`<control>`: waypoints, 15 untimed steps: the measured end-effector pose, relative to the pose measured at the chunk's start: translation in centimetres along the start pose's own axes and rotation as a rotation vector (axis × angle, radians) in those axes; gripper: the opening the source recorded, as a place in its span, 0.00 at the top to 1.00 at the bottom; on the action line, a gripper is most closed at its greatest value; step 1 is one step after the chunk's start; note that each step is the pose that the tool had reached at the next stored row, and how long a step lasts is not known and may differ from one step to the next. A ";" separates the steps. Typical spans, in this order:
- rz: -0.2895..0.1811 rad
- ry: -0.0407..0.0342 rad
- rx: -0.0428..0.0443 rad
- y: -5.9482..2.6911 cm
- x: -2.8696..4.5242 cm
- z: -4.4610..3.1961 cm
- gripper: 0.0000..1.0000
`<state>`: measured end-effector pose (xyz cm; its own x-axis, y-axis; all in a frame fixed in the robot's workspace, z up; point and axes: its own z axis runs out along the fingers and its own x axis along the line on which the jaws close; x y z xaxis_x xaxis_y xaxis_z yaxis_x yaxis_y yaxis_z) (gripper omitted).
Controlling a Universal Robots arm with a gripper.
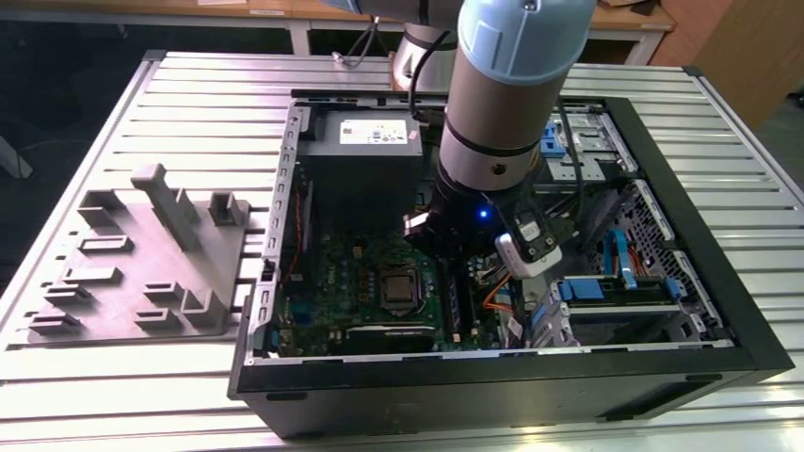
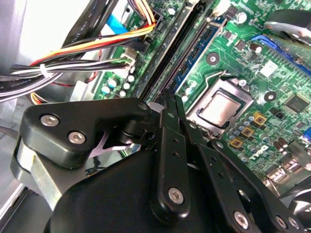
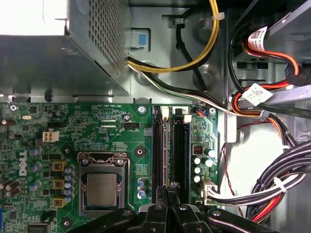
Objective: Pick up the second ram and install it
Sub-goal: 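Insert the second ram into the second slot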
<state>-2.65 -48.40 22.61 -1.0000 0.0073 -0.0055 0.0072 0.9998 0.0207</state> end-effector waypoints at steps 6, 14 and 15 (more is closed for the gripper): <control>0.000 0.0001 0.0001 0.00 0.01 0.11 0.89; 0.000 -0.0001 -0.0002 -0.01 0.01 0.47 0.89; 0.000 0.0000 0.0000 -0.01 0.01 0.48 0.89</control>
<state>-2.66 -48.40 22.13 -1.0000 0.0075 -0.0055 0.0074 0.9998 0.0207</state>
